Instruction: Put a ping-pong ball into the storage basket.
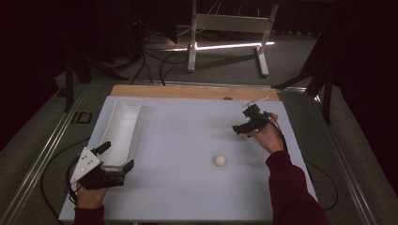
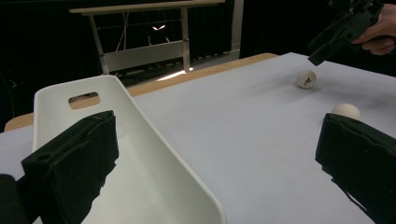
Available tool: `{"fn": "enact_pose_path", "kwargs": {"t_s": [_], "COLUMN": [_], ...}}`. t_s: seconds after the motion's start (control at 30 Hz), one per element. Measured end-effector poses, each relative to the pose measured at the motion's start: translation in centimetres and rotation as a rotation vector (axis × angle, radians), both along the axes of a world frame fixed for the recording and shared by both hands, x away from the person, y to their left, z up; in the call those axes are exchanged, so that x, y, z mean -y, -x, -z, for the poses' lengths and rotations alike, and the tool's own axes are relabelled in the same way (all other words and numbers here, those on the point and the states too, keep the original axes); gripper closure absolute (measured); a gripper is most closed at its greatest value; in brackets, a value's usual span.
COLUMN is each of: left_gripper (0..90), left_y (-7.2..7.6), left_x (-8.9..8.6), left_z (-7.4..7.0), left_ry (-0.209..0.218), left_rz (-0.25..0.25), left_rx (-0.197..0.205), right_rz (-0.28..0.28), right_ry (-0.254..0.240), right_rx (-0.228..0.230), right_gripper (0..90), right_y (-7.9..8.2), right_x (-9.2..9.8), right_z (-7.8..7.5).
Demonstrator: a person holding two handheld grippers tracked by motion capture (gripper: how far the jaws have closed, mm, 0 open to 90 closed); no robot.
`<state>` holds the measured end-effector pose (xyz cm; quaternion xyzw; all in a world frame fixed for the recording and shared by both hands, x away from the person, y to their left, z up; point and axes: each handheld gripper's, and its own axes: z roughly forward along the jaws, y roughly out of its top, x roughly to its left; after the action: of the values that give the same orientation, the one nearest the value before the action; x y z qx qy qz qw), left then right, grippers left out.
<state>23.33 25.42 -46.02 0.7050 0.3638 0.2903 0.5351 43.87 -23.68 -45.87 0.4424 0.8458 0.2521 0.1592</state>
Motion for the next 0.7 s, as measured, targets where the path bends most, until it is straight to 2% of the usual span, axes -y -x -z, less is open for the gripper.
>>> {"fn": "enact_pose_path", "kwargs": {"t_s": [0.7], "left_gripper": [0.1], "left_y": [0.0], "left_x": [0.0], "left_z": [0.0], "left_ry": [-0.001], "left_rz": [-0.001], "left_rx": [-0.001], "right_rz": [-0.005], "right_ry": [0.034], "right_rx": [-0.041], "right_gripper": [9.1], "right_y": [-0.5], "right_x": [-0.7], "right_z": [1.3]}}
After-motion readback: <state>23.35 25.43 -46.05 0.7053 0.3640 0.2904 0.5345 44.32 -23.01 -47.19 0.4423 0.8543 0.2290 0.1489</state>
